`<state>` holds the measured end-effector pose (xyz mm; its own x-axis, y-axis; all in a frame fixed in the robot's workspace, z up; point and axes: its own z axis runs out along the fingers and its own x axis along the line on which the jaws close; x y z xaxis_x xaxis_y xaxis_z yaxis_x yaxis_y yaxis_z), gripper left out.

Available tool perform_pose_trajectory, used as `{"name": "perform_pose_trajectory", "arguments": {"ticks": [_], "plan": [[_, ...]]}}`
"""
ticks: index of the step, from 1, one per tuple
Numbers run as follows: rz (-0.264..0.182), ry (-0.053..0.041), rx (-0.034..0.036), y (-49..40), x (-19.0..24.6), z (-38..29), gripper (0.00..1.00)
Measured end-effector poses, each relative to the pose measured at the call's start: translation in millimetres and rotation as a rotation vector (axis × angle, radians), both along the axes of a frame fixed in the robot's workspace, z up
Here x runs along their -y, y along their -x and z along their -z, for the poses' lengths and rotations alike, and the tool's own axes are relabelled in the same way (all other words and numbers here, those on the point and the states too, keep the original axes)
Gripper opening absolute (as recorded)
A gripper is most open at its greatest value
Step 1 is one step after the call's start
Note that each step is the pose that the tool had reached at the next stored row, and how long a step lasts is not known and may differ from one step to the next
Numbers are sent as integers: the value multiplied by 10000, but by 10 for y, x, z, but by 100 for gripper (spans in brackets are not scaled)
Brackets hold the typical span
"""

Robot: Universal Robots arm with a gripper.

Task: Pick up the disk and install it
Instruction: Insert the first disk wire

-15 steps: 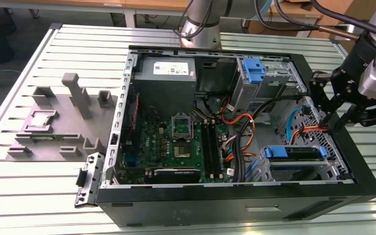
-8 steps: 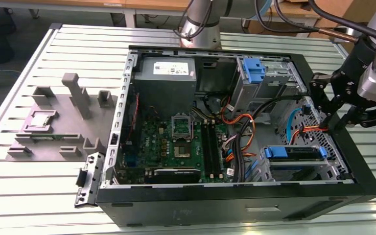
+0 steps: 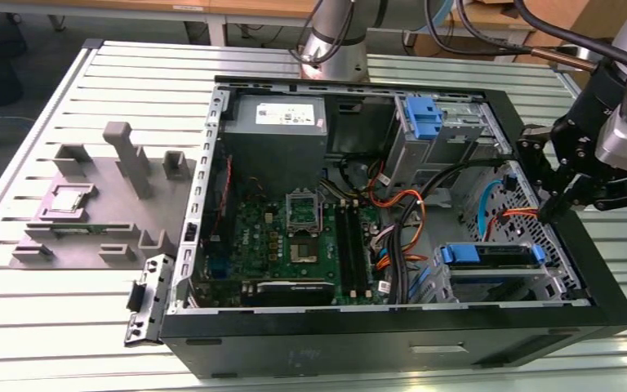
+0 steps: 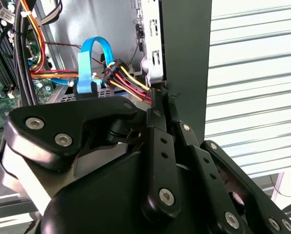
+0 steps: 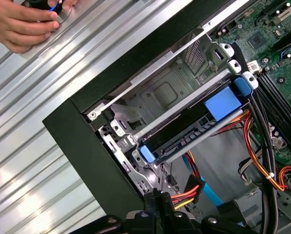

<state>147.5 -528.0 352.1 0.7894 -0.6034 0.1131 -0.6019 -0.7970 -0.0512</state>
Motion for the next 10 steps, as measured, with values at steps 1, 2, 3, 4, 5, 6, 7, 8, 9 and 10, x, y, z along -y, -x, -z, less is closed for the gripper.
{"name": "perform_pose_trajectory", "arguments": {"ticks": [1, 2, 3, 4, 5, 6, 7, 8, 9, 10], "plan": [[0, 1, 0, 0, 0, -6, 17], [0, 3, 0, 0, 0, -15, 17], [0, 0, 0, 0, 0, -18, 17], [0, -2, 0, 2, 0, -18, 17], [1, -1, 0, 6, 0, -19, 17], [0, 1, -1, 9, -1, -20, 17], [0, 2, -1, 17, -1, -21, 17], [0, 3, 0, 29, -1, -21, 17], [0, 3, 0, 43, -1, -21, 17], [0, 2, 0, 53, 0, -21, 17]]}}
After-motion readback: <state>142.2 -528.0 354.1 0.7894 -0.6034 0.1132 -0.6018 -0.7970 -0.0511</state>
